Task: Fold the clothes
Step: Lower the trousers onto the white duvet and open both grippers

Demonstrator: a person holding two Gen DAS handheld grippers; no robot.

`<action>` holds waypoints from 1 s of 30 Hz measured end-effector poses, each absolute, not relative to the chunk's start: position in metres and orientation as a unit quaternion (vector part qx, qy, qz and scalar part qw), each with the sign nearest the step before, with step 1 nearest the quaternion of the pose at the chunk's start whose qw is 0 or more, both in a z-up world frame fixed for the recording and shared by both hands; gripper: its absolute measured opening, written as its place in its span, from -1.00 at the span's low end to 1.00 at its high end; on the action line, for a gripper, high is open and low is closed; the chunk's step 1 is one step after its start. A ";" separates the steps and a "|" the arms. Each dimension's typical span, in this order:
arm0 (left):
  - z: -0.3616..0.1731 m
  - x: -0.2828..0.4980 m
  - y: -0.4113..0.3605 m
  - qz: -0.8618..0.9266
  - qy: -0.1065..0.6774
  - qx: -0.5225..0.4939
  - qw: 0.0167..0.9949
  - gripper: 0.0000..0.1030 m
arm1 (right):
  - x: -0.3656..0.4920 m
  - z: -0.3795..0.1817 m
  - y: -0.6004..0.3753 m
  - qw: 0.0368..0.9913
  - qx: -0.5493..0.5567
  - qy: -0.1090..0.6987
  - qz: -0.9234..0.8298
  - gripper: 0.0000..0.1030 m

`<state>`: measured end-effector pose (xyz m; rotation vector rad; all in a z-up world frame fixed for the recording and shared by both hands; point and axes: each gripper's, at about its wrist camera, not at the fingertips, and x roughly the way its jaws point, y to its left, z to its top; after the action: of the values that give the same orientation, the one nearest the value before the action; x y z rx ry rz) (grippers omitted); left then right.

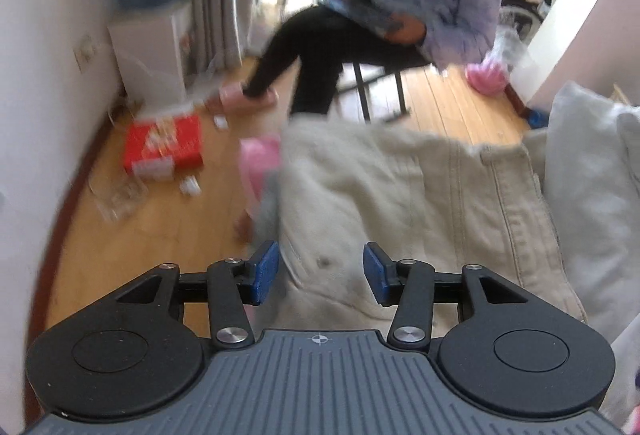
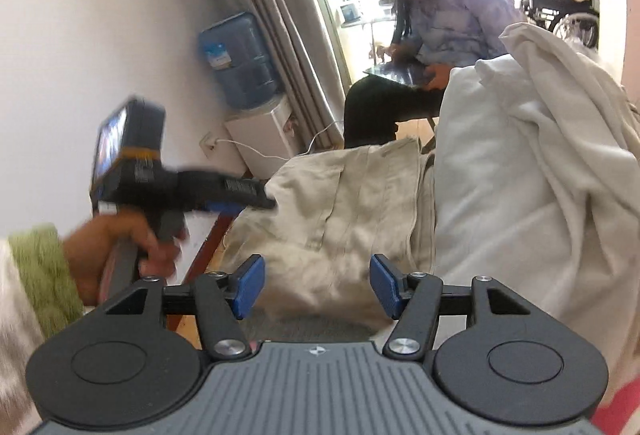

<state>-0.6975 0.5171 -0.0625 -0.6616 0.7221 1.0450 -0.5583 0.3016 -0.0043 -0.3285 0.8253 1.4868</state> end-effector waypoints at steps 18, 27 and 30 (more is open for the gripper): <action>-0.124 -0.678 0.458 0.399 0.352 -0.242 0.811 -0.11 | -0.559 -0.124 0.390 0.688 -0.242 0.359 0.583 -0.48; -0.123 -0.685 0.451 0.394 0.339 -0.232 0.822 -0.11 | -0.553 -0.114 0.375 0.686 -0.224 0.377 0.581 -0.51; -0.120 -0.685 0.446 0.395 0.337 -0.227 0.824 -0.10 | -0.554 -0.104 0.377 0.683 -0.236 0.367 0.586 -0.51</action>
<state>-0.6845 0.4460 -0.1203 -0.4830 0.7168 0.8399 -0.5544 0.3768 -0.1040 -0.5285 0.8221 1.3145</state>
